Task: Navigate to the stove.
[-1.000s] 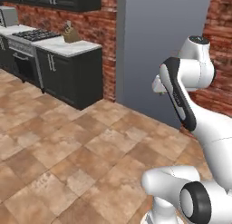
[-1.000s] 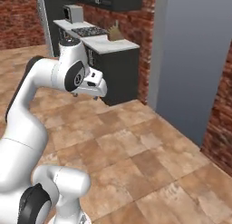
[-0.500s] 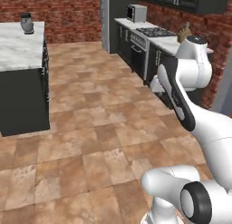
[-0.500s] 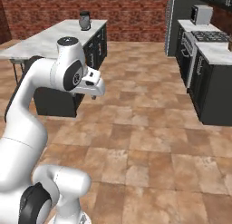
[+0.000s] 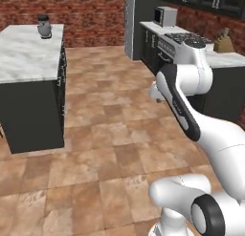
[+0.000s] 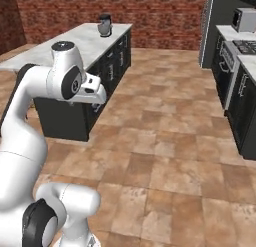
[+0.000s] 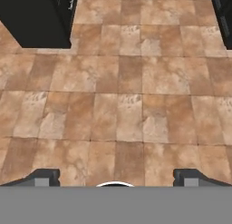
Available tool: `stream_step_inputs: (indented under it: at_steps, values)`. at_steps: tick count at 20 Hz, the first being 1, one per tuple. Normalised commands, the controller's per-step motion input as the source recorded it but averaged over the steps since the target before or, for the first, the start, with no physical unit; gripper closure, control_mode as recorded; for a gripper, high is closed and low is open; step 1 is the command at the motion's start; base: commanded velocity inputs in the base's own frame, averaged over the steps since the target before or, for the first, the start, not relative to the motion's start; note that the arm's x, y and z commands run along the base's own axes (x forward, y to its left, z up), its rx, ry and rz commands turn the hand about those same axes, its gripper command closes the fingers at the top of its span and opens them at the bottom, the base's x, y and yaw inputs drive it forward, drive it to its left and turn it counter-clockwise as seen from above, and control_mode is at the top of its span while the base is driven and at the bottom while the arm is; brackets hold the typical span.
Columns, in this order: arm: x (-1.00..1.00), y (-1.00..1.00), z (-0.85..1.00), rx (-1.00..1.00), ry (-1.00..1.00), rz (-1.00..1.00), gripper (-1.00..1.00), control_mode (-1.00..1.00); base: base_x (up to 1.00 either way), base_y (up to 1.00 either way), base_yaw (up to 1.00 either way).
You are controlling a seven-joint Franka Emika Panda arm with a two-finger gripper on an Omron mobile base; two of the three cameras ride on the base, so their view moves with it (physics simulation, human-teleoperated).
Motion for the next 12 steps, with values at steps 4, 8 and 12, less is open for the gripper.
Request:
stream_step_inputs:
  at_steps: [4, 8, 12]
  values:
    - [0.0, 0.0, 0.0, 0.0, 0.0, 0.0, -1.0, 1.0, 1.0, -0.01, -0.06]
    - [0.0, 0.0, 0.0, 0.0, 0.0, 0.0, -1.0, 1.0, 1.0, -0.02, -0.02]
    - [0.0, 0.0, 0.0, 0.0, 0.0, 0.0, -1.0, 1.0, 1.0, -0.12, -0.02]
